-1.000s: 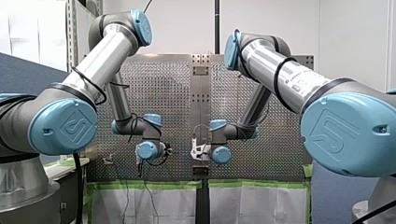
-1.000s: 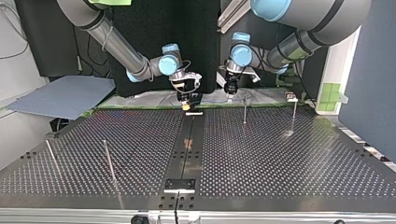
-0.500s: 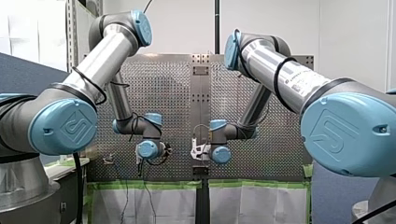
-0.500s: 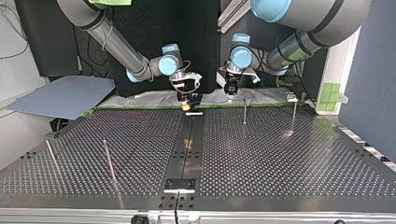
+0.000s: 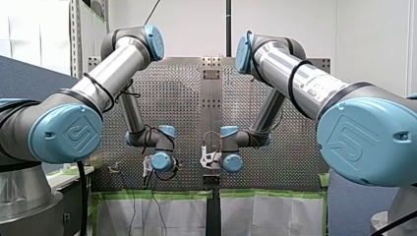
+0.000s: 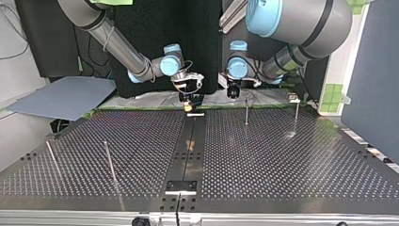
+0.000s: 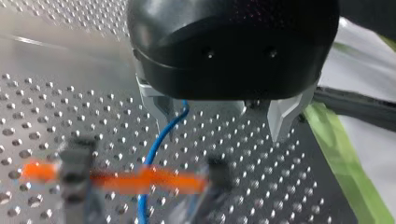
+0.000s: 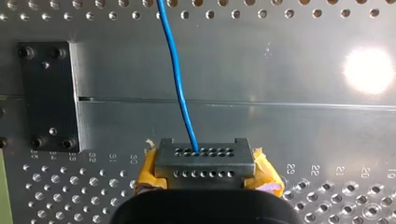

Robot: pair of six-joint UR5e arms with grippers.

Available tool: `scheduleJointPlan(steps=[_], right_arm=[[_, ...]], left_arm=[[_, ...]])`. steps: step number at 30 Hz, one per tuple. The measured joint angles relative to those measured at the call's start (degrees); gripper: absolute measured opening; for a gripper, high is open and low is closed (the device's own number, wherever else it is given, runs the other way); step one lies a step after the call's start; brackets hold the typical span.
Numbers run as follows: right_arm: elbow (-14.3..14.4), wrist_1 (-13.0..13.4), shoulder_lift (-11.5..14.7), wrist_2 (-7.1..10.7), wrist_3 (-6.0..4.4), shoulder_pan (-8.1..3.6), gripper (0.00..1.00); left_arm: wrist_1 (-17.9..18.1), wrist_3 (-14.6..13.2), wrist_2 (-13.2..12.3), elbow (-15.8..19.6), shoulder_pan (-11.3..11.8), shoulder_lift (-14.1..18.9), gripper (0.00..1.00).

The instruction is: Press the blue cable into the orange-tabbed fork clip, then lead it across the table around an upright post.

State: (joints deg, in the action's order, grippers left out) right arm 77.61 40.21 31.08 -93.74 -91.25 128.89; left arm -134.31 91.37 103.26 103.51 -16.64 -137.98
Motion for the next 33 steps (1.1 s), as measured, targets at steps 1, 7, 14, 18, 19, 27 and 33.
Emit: scheduleJointPlan(steps=[1,7,14,18,19,27,33], right_arm=[[0.0,0.0,0.0,-0.01,0.0,0.0,0.0],[-0.2,-0.1,0.0,0.02,0.0,-0.01,0.0],[-0.2,-0.3,0.0,0.03,0.0,0.06,0.0],[-0.2,-0.4,0.0,0.04,0.0,0.06,0.0],[-0.2,-0.4,0.0,0.04,0.0,0.04,0.0],[-0.2,-0.5,0.0,0.04,0.0,-0.05,0.0],[-0.1,-0.5,0.0,0.04,0.0,-0.17,0.0]], left_arm=[[-0.5,-0.1,0.5,-0.5,0.0,0.0,1.0],[-3.1,-0.4,2.3,-3.8,-0.1,-0.1,1.0],[-3.0,-0.7,2.7,-5.8,-0.1,-0.1,1.0],[-3.0,-0.9,2.9,-5.9,-0.1,-0.1,0.94],[-3.1,-0.9,3.0,-5.9,-0.1,-0.1,0.85],[-3.9,-1.1,3.3,-5.9,-0.1,-0.1,0.07],[-4.4,-2.0,4.0,-5.9,-0.1,-0.2,0.0]])
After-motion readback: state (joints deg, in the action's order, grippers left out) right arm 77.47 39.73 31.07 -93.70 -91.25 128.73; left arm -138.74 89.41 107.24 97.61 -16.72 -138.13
